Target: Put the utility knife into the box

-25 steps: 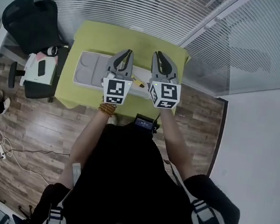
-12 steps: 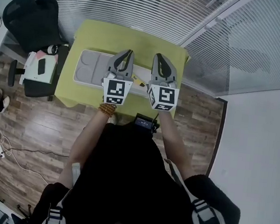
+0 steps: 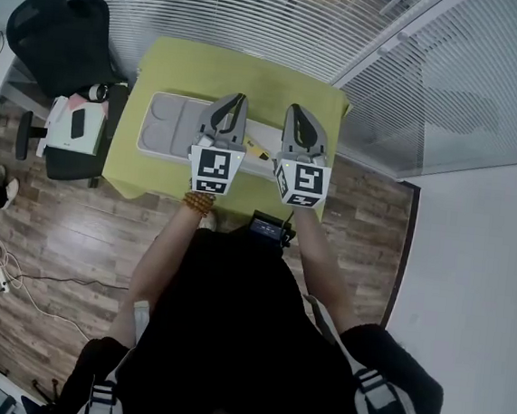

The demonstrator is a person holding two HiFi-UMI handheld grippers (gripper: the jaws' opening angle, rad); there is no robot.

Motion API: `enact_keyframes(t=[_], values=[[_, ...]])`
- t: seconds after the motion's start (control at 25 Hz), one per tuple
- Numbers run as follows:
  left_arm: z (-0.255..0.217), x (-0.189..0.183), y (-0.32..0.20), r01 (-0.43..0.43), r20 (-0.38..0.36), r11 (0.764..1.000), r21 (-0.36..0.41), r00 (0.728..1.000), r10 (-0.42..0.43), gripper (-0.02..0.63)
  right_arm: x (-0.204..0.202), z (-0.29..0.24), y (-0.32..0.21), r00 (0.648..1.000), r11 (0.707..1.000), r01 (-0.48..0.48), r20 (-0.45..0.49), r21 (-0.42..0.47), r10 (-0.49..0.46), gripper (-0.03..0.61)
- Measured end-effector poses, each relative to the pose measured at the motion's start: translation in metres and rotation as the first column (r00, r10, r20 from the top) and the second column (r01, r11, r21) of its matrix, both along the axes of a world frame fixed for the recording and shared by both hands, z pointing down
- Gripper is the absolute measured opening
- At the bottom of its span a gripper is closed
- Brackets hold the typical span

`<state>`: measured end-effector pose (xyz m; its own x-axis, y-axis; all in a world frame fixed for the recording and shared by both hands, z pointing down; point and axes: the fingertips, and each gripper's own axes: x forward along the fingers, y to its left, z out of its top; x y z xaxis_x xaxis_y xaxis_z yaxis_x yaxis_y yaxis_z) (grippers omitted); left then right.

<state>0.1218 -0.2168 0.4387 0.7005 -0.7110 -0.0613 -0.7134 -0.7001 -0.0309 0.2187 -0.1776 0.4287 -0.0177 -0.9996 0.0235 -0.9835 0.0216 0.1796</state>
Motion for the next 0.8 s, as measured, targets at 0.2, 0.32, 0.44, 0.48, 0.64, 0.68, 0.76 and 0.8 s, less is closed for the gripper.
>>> enact_keyframes(t=[0.2, 0.32, 0.44, 0.48, 0.64, 0.68, 0.76, 0.8], values=[[0.001, 0.0, 0.001, -0.015, -0.011, 1.0, 0.006, 1.0, 0.015, 0.018, 0.001, 0.008, -0.001, 1.0, 1.0, -0.007, -0.007, -0.013, 0.007, 0.002], [0.005, 0.002, 0.001, -0.02, -0.011, 1.0, 0.002, 1.0, 0.02, 0.018, 0.003, 0.015, -0.001, 1.0, 1.0, -0.007, -0.007, -0.024, 0.007, 0.002], [0.006, 0.002, 0.001, -0.018, -0.012, 1.0, -0.004, 1.0, 0.018, 0.018, 0.004, 0.022, 0.0, 1.0, 0.999, -0.001, -0.007, -0.047, 0.0, 0.002], [0.006, 0.002, 0.001, -0.02, -0.011, 1.0, -0.004, 1.0, 0.02, 0.018, 0.003, 0.024, 0.001, 1.0, 0.999, 0.002, -0.007, -0.053, -0.002, 0.002], [0.009, 0.004, 0.003, -0.033, -0.001, 0.999, -0.006, 0.999, 0.033, 0.018, 0.003, 0.029, 0.001, 1.0, 0.998, 0.005, -0.008, -0.069, -0.006, 0.001], [0.01, 0.004, 0.003, -0.036, 0.0, 0.999, -0.008, 0.999, 0.036, 0.018, 0.003, 0.03, 0.002, 1.0, 0.997, 0.005, -0.009, -0.073, -0.006, 0.002], [0.013, 0.005, 0.004, -0.043, -0.005, 0.999, -0.013, 0.999, 0.043, 0.018, 0.002, 0.034, 0.003, 1.0, 0.996, 0.006, -0.01, -0.086, -0.007, 0.0], [0.013, 0.005, 0.005, -0.046, -0.007, 0.999, -0.015, 0.999, 0.046, 0.018, 0.002, 0.036, 0.003, 1.0, 0.996, 0.007, -0.01, -0.091, -0.008, 0.0]])
